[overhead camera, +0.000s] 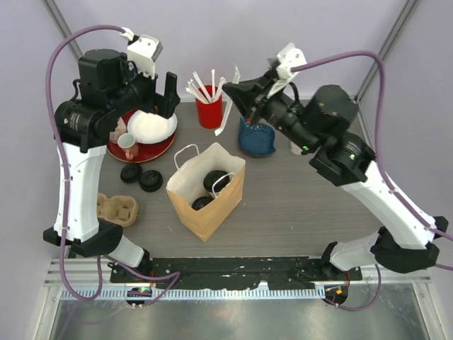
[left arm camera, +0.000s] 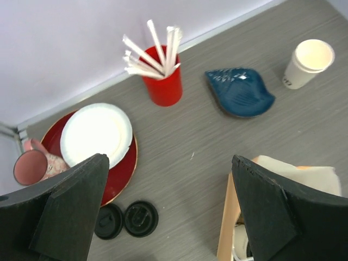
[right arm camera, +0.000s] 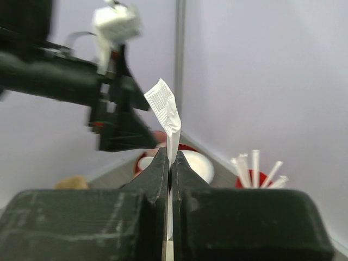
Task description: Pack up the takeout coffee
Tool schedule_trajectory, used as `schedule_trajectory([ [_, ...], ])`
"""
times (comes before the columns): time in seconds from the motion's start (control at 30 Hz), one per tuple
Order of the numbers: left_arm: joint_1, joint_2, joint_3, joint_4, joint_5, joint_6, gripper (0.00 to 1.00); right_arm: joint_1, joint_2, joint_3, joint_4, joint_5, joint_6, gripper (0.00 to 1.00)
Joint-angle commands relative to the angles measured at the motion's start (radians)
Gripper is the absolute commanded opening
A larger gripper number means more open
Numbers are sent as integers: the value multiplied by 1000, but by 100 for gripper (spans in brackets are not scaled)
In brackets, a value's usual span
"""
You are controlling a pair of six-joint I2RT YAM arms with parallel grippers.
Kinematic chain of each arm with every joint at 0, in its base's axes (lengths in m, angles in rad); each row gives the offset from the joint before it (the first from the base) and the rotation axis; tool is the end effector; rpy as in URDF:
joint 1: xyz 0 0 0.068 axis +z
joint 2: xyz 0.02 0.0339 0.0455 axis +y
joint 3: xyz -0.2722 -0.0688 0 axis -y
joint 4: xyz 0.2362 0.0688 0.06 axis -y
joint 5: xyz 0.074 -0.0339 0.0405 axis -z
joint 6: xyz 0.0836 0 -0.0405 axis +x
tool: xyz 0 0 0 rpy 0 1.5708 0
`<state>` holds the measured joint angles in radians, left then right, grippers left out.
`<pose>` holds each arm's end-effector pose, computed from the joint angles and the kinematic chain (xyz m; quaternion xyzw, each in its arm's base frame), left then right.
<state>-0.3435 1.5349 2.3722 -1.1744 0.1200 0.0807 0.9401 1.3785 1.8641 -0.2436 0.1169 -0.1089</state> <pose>0.2527 -0.1010 0.5492 0.2053 0.7887 -0.1241 0.5660 0.1856 0.2376 0.5816 -0.2684 0.5558 0.2844 0.7336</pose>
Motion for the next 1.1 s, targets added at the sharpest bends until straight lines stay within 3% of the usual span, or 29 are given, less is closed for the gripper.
schedule_trajectory([
  [0.0, 27, 2, -83, 111, -97, -29, 100, 5, 25, 3, -137, -184, 215, 1],
  [0.1, 46, -1, -140, 143, -97, -33, 100, 5, -11, -92, -107, -206, 308, 1],
  [0.13, 55, -2, -149, 154, -92, -35, 100, 6, -25, -200, 0, -223, 328, 1],
  [0.27, 63, -2, -195, 171, -79, -45, 100, 8, -16, -336, 159, -281, 411, 1],
  [0.53, 77, -21, -258, 190, -66, -45, 100, 9, 70, -384, 129, -354, 420, 1],
  [0.63, 84, -25, -271, 194, -66, -42, 100, 9, 70, -366, 61, -375, 410, 29],
  [0.67, 86, -24, -274, 196, -65, -42, 100, 9, 61, -361, 49, -353, 407, 46],
  [0.73, 89, -21, -277, 199, -63, -41, 100, 8, 42, -347, 12, -307, 387, 66],
  [0.77, 87, -18, -278, 202, -59, -41, 100, 8, 33, -344, 7, -249, 379, 83],
  [1.0, 89, 22, -306, 258, -52, -22, 100, -27, -56, -283, -40, -10, 293, 86],
  [1.07, 89, 59, -315, 283, -51, -19, 94, -56, -64, -279, -40, 13, 276, 87],
])
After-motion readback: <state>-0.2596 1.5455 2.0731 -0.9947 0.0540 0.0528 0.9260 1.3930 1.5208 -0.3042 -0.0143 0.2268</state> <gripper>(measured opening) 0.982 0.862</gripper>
